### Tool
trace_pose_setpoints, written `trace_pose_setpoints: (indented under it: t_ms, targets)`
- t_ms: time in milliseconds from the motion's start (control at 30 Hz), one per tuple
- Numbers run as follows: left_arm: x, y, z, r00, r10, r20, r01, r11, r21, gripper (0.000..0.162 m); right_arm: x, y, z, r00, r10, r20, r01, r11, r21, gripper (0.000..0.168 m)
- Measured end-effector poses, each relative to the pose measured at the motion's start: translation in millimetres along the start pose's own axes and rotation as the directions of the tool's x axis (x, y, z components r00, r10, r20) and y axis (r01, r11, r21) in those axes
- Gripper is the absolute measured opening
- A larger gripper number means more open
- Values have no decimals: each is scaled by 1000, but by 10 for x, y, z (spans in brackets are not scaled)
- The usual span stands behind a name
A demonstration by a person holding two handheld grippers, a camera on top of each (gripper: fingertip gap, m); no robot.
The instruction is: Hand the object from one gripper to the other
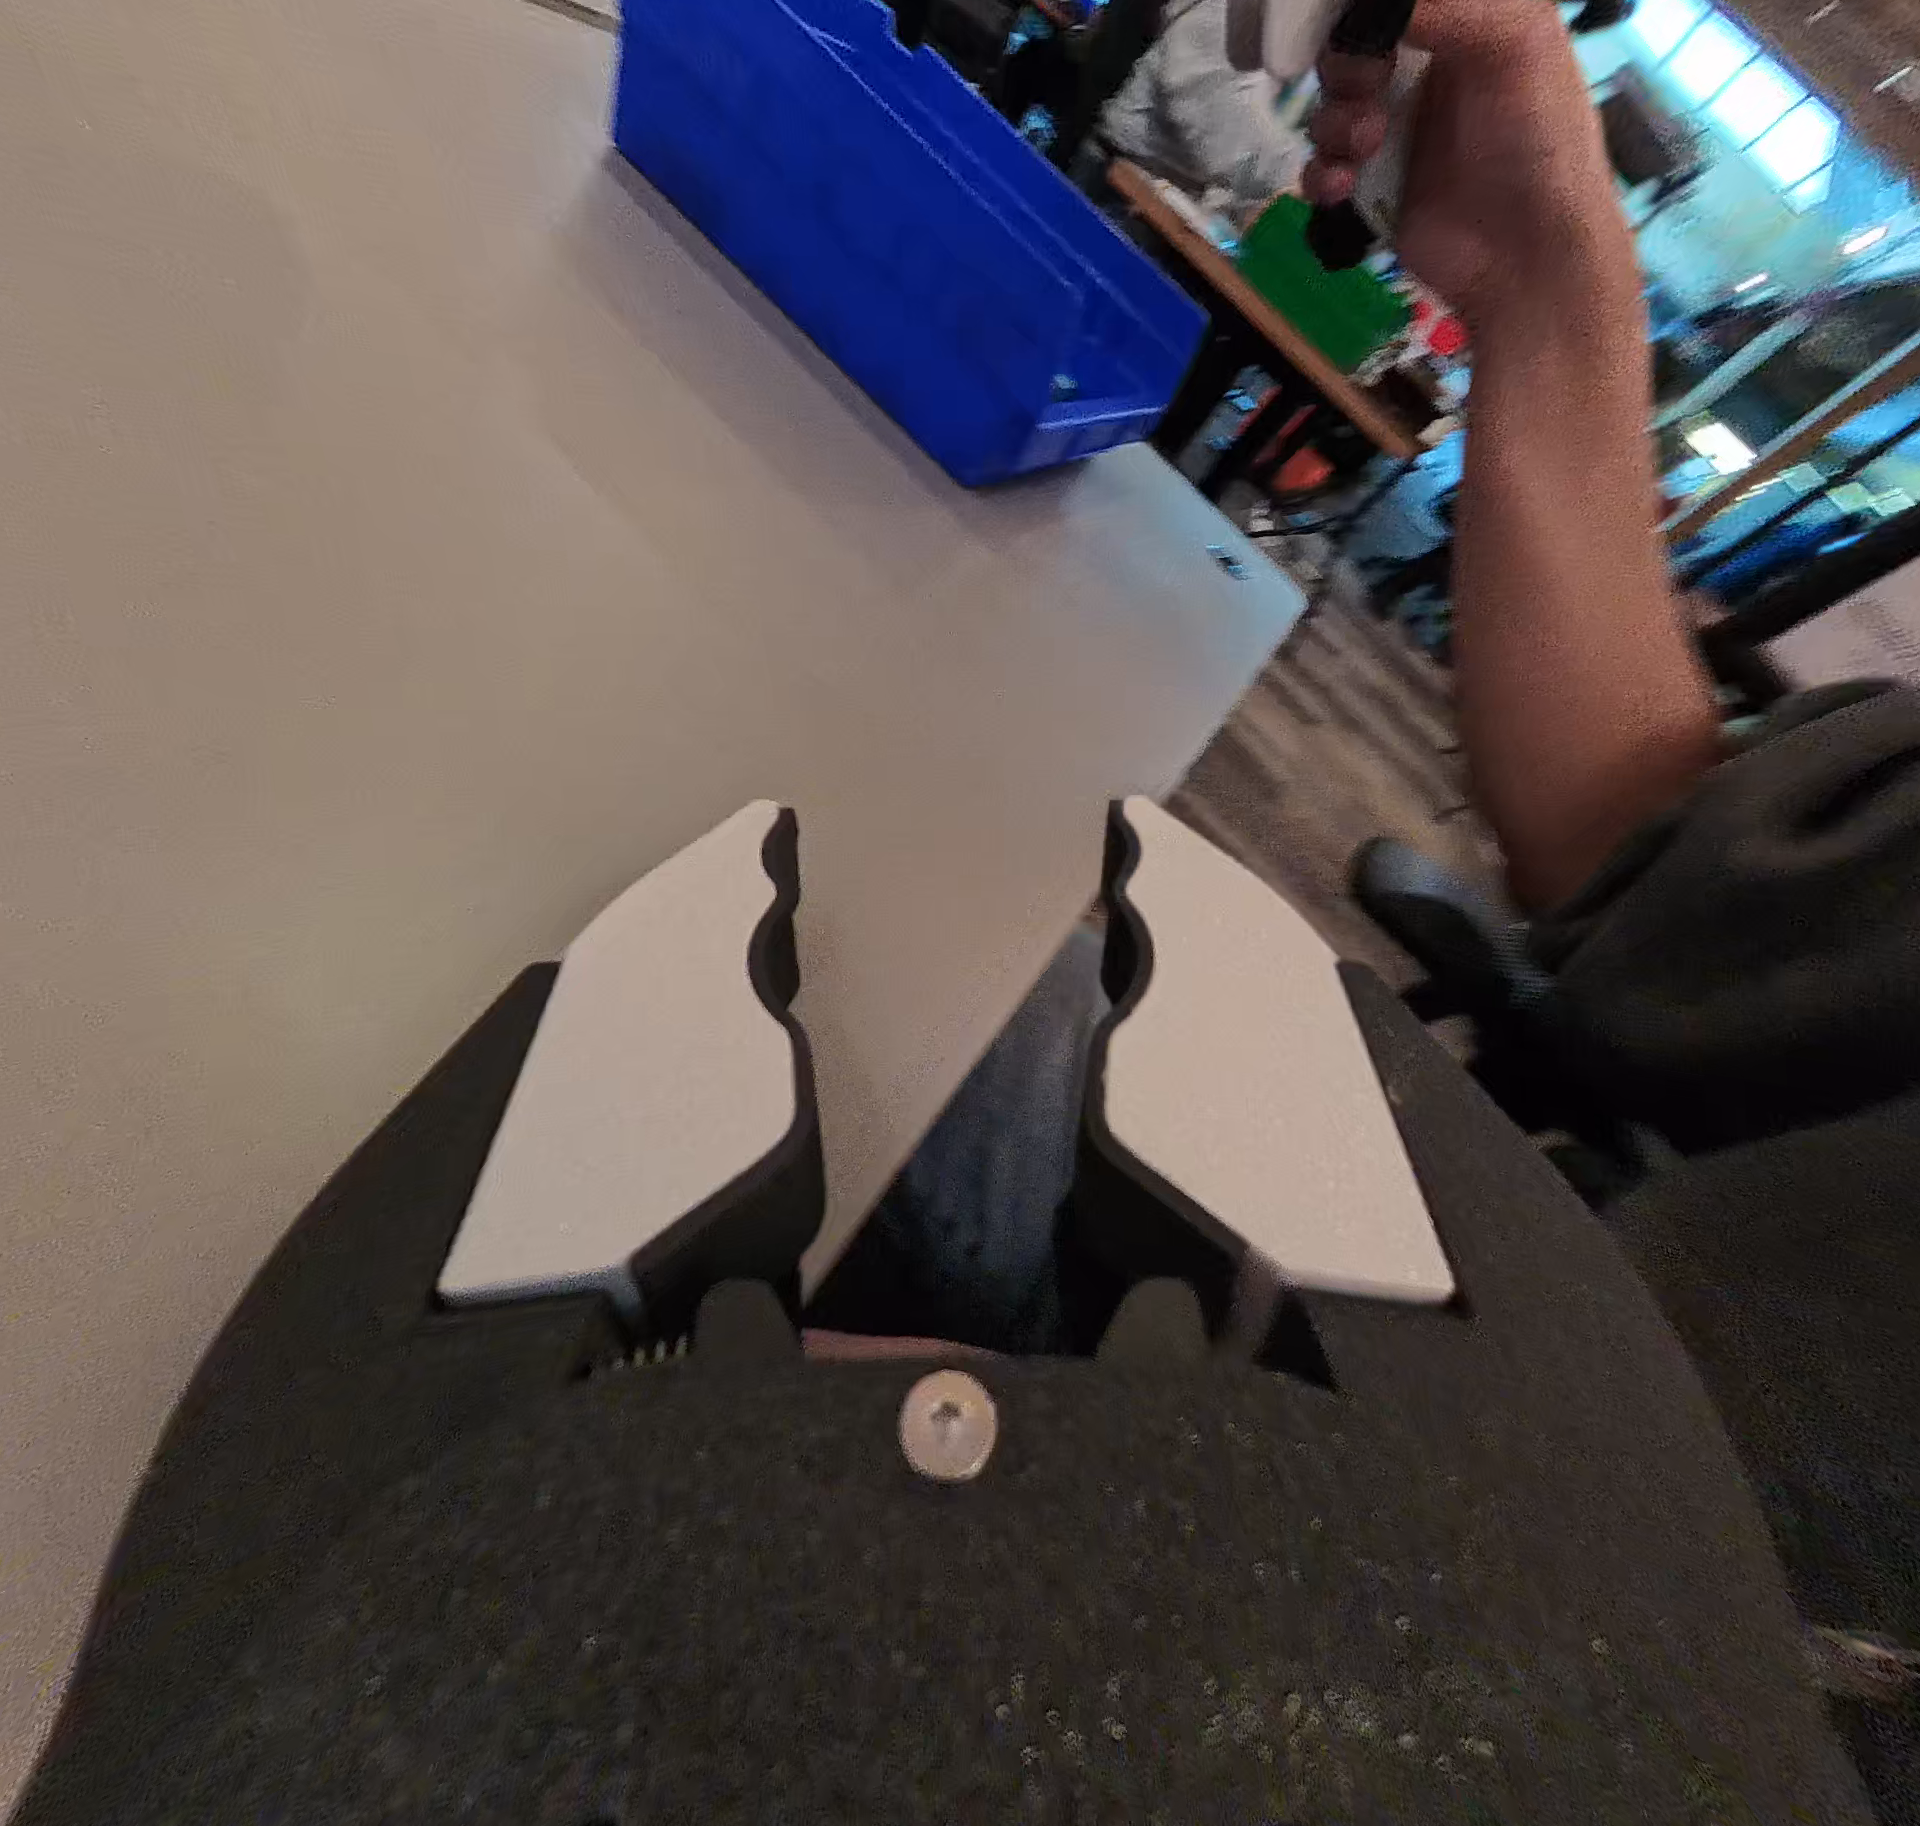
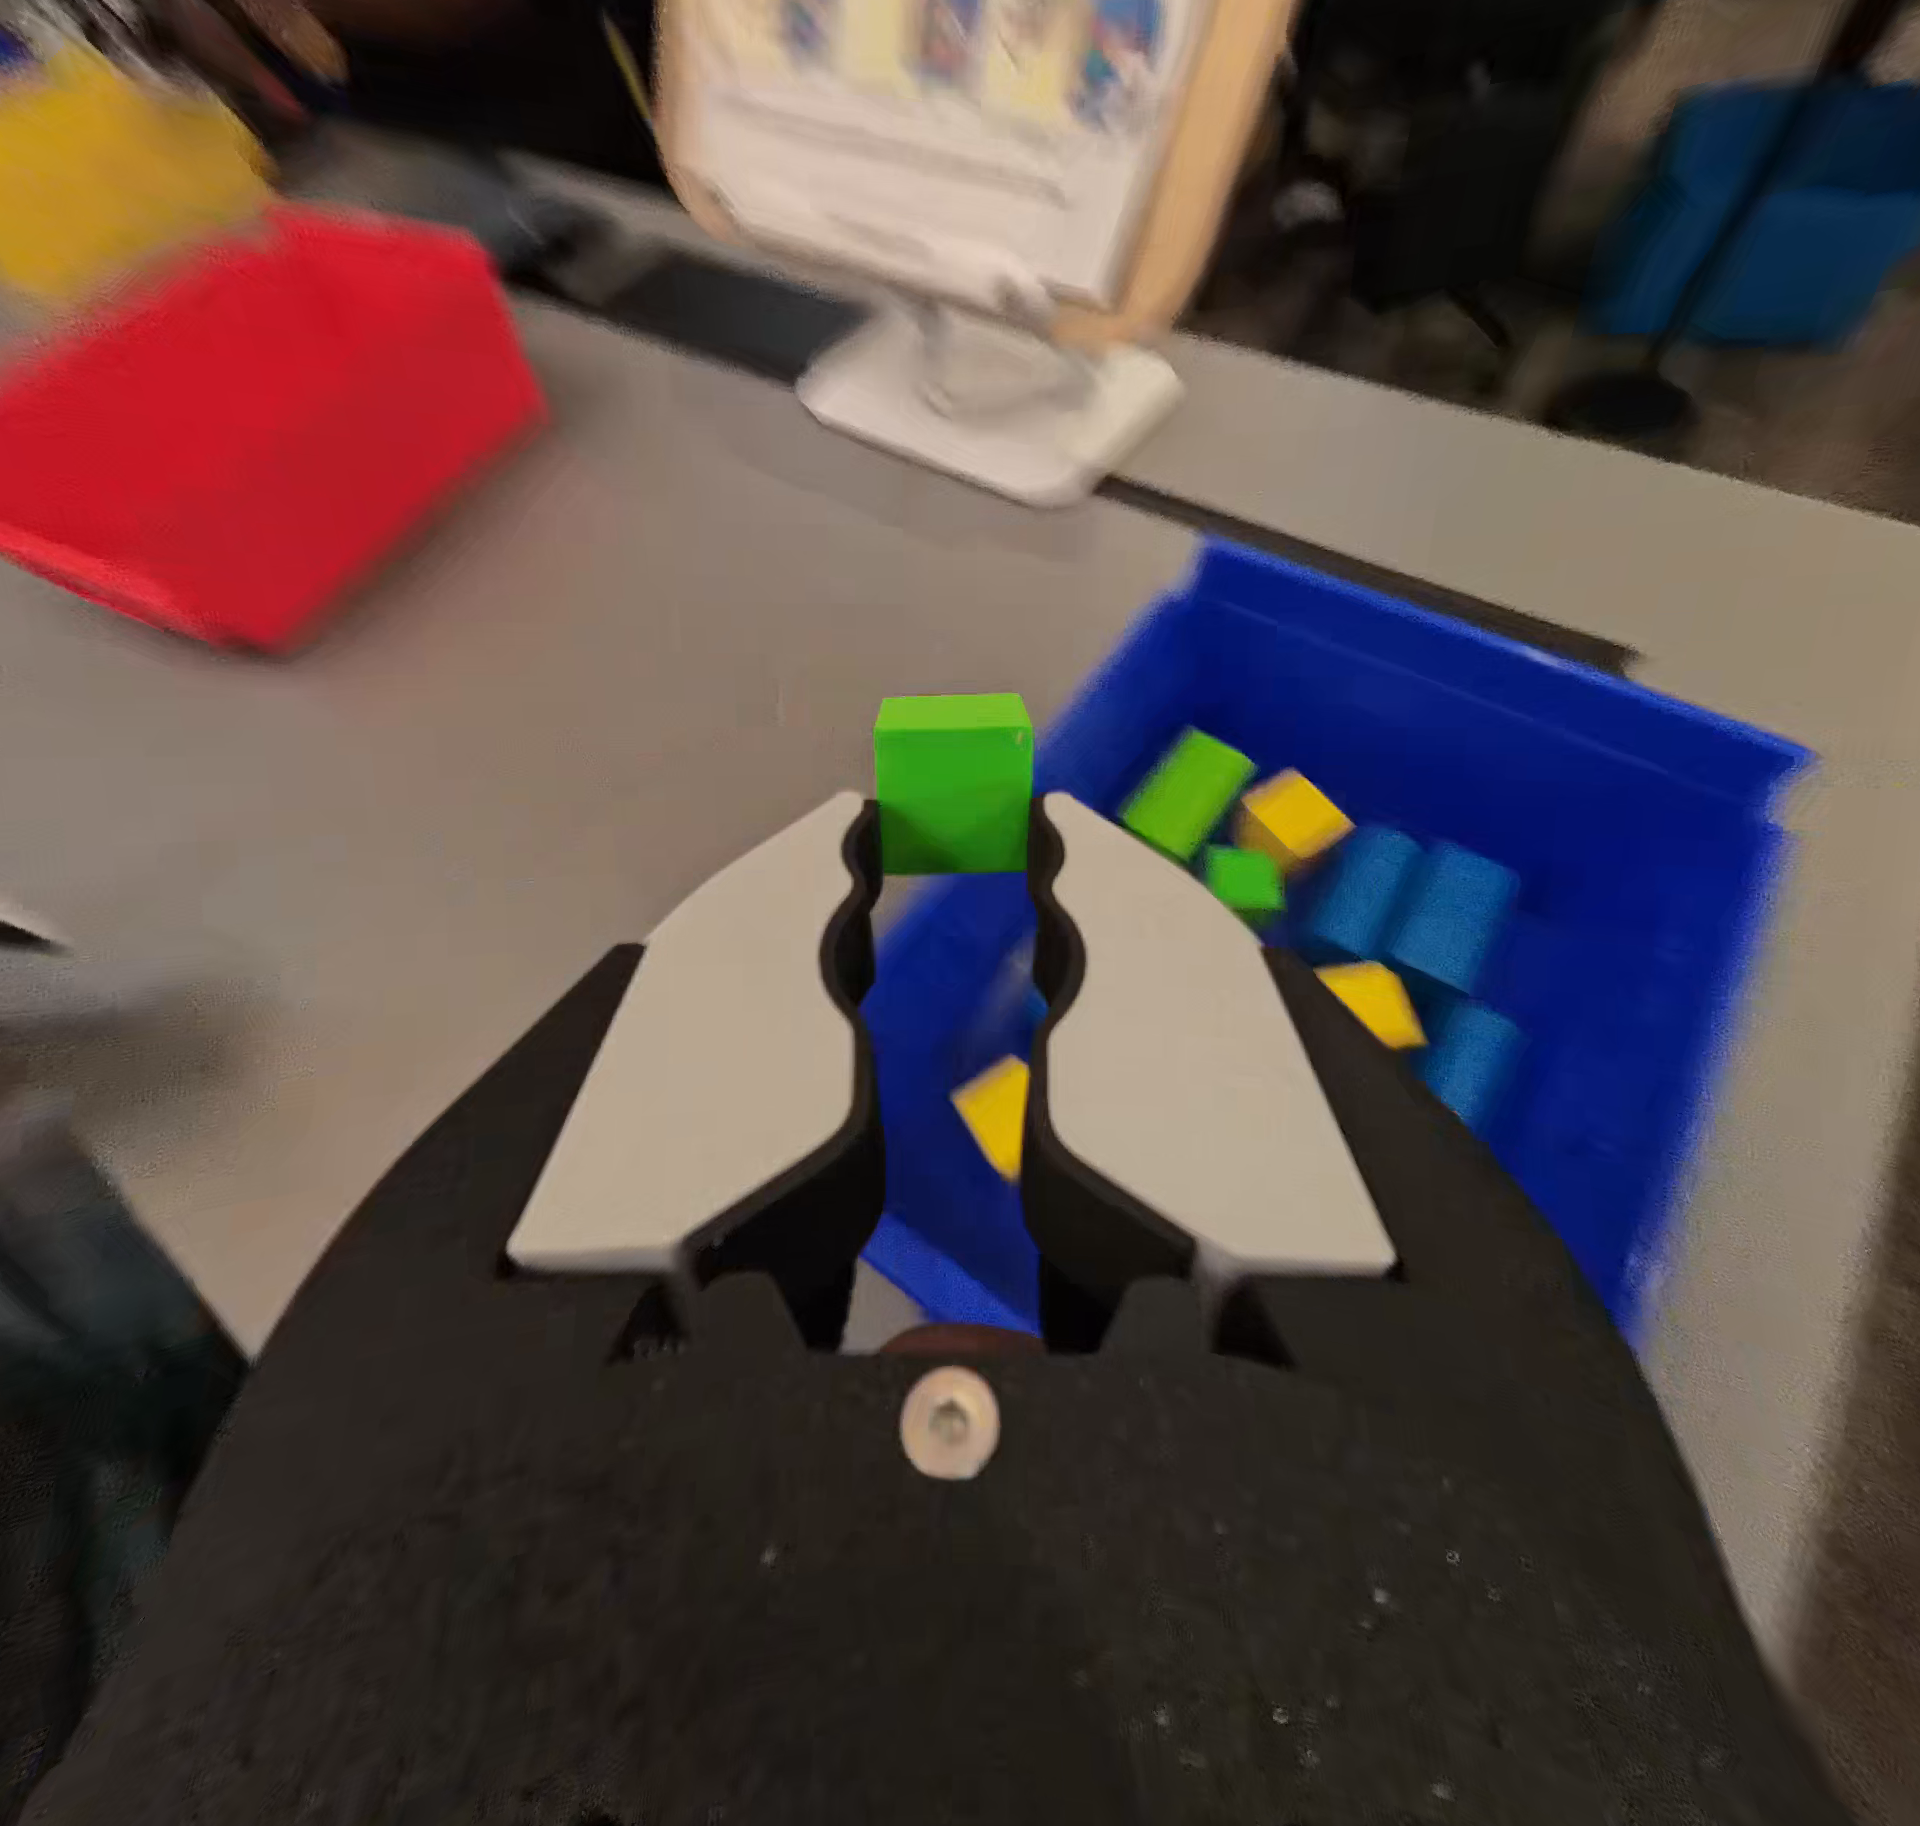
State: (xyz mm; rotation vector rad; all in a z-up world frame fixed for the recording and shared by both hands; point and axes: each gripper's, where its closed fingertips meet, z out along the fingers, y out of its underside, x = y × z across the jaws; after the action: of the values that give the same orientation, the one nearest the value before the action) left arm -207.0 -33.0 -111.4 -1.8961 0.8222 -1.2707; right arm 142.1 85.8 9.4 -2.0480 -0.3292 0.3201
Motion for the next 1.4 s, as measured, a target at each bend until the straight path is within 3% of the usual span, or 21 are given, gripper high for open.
trace_pose_setpoints:
  t_ms: [67, 133, 300, 500, 733, 867, 933, 1033, 1100, 1167, 1233, 1300, 1400]
  targets:
    - [-109, -52, -33, 998, 36, 54, -37, 999, 17, 53, 318, 347, 123, 999, 19, -35, -26, 975, -222, 27]
    - [-134, -78, -49, 999, -17, 32, 16, 999, 39, 51, 393, 653, 245, 999, 40, 8, -33, 918, -396, 27]
    - [-143, -141, -98, 988, -142, -60, 146, 986, 81, 47, 452, 1319, 236, 982, -156, 104, 184, 699, -691, 27]
    - [-168, -75, -72, 989, -133, -58, 135, 990, 40, 47, 352, 1748, 283, 982, -96, 161, 187, 498, -846, 26]
    - [-56, -51, -16, 996, -69, -60, 70, 997, 13, 47, 467, 1949, 350, 983, -164, 84, 127, 271, -954, 27]
    - [-85, -41, -49, 1000, -4, -15, 4, 1000, 13, 48, 465, 1933, 346, 987, -141, 74, 116, 321, -940, 31]
    - [-124, -44, -86, 999, 26, 23, -26, 1000, 7, 52, 399, 1835, 246, 991, -111, 70, 108, 385, -916, 50]
    - [-126, -179, -242, 997, 42, 61, -45, 998, 48, 56, 369, 1291, -30, 984, -164, -65, 58, 646, -762, 48]
    - [-237, -274, -434, 986, 42, 161, -55, 995, 78, 56, 162, 851, -209, 979, -152, -133, 64, 855, -514, 49]
    - [-487, -301, -730, 938, 48, 344, -84, 993, 88, 56, -57, 558, -391, 970, -71, -231, 27, 981, -190, 42]
    - [-811, -276, -1146, 817, 49, 575, -113, 991, 76, 56, -289, 555, -537, 958, 123, -259, -92, 988, 127, 43]
    - [-1020, -282, -1537, 701, 27, 712, -147, 983, 107, 56, -478, 733, -557, 948, 227, -221, -144, 930, 338, 43]
    - [-1197, -250, -1895, 604, 21, 797, -174, 979, 105, 56, -389, 1228, -448, 909, 201, -365, -99, 955, 279, 52]
